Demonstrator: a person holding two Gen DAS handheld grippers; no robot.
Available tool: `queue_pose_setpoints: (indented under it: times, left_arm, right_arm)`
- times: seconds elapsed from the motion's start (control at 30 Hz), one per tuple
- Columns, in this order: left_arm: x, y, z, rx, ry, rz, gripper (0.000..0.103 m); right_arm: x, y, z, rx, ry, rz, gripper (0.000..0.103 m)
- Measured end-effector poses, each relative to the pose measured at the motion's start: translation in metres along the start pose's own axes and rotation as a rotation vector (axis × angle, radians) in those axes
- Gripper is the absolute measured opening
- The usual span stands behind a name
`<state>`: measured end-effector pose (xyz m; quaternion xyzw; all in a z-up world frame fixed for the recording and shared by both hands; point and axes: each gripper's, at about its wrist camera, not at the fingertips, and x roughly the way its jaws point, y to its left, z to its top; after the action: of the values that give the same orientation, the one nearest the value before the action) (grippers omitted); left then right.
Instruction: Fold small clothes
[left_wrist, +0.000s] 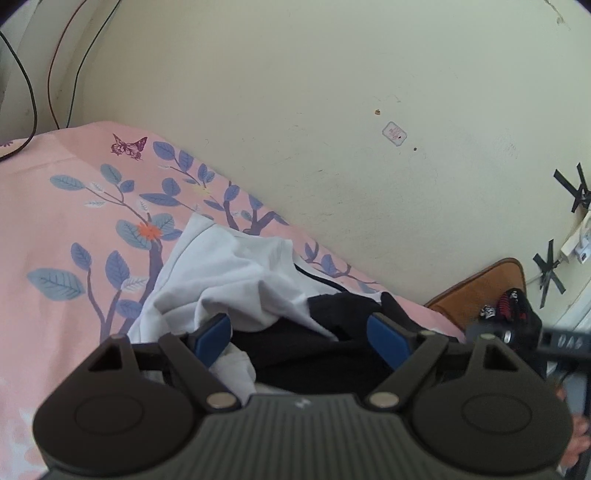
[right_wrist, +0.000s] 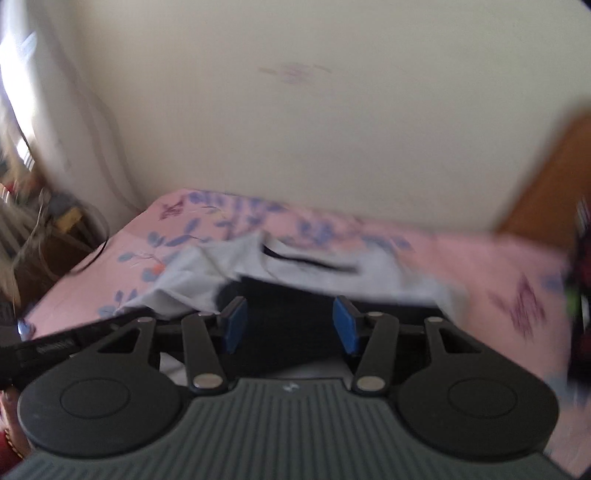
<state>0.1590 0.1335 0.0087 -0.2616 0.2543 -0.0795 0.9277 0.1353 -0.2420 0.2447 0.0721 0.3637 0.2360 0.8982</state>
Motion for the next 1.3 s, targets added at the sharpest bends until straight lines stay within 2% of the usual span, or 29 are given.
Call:
queue_pose_setpoints:
  times: [0.13,0.2,0.23,0.27,0.3,0.37,0.43,0.53,0.6,0.63,0.73,0.77,0.8,0.87,0.93,1.0,1.07,1.13,1.2,1.3]
  left_arm:
    - [0.001,-0.001,0.000,-0.017,0.011,-0.036,0.084]
    - [0.002,-0.001,0.000,-0.018,0.019,-0.045,0.084]
    - [0.002,-0.001,0.000,-0.017,0.019,-0.046,0.084]
    - [0.001,-0.001,0.000,-0.017,0.017,-0.047,0.084]
    - [0.001,0.000,0.000,-0.020,0.015,-0.047,0.084]
    - [-0.002,0.003,0.002,-0.035,0.006,-0.044,0.083]
    - [-0.006,0.009,0.005,-0.057,-0.014,-0.041,0.083]
    - [-0.013,0.015,0.011,-0.095,-0.057,-0.051,0.083]
    - [-0.017,0.020,0.013,-0.112,-0.085,-0.047,0.083]
    - [-0.018,0.021,0.015,-0.119,-0.091,-0.042,0.083]
    - [-0.019,0.028,0.016,-0.135,-0.089,-0.022,0.084]
    - [-0.019,0.029,0.017,-0.140,-0.084,-0.022,0.084]
    - [-0.018,0.029,0.017,-0.143,-0.080,-0.026,0.084]
    - [-0.017,0.027,0.017,-0.133,-0.078,-0.031,0.084]
    - [-0.015,0.021,0.015,-0.101,-0.078,-0.024,0.084]
    - [-0.012,0.012,0.011,-0.058,-0.072,-0.008,0.084]
    - [-0.008,0.005,0.007,-0.017,-0.061,0.004,0.084]
    - [-0.005,-0.001,0.003,0.031,-0.055,0.026,0.084]
    - [-0.003,-0.003,-0.001,0.064,-0.048,0.045,0.084]
    - [0.004,0.000,-0.002,0.053,-0.020,0.045,0.084]
  right_arm:
    - [-0.002,-0.062,-0.021,0.359,0.026,0.087,0.054]
    - [0.010,-0.081,-0.026,0.500,0.035,0.101,0.053]
    - [0.017,-0.084,-0.025,0.539,0.035,0.096,0.051]
    - [0.024,-0.087,-0.023,0.562,0.038,0.093,0.041]
    - [0.033,-0.089,-0.021,0.583,0.046,0.087,0.023]
    - [0.047,-0.085,-0.015,0.610,0.060,0.105,0.005]
    - [0.048,-0.058,-0.007,0.565,0.033,0.163,0.005]
    - [0.038,-0.001,0.007,0.479,-0.010,0.389,0.004]
    - [0.038,0.035,0.012,0.391,-0.030,0.434,0.007]
    - [0.045,0.050,0.012,0.355,-0.014,0.423,0.008]
    - [0.077,0.067,0.002,0.245,0.142,0.320,0.014]
    - [0.081,0.064,-0.004,0.216,0.179,0.280,0.019]
    - [0.078,0.057,-0.010,0.212,0.197,0.278,0.027]
    - [0.053,0.036,-0.018,0.236,0.156,0.330,0.037]
    - [0.018,0.012,-0.020,0.231,0.064,0.312,0.043]
    - [-0.007,-0.014,-0.018,0.233,-0.020,0.203,0.044]
    - [-0.020,-0.042,-0.012,0.251,-0.073,0.050,0.046]
    - [-0.015,-0.059,-0.007,0.222,-0.090,-0.132,0.047]
    - [-0.001,-0.064,-0.007,0.172,-0.059,-0.206,0.047]
    - [0.019,-0.061,-0.008,0.108,-0.006,-0.218,0.047]
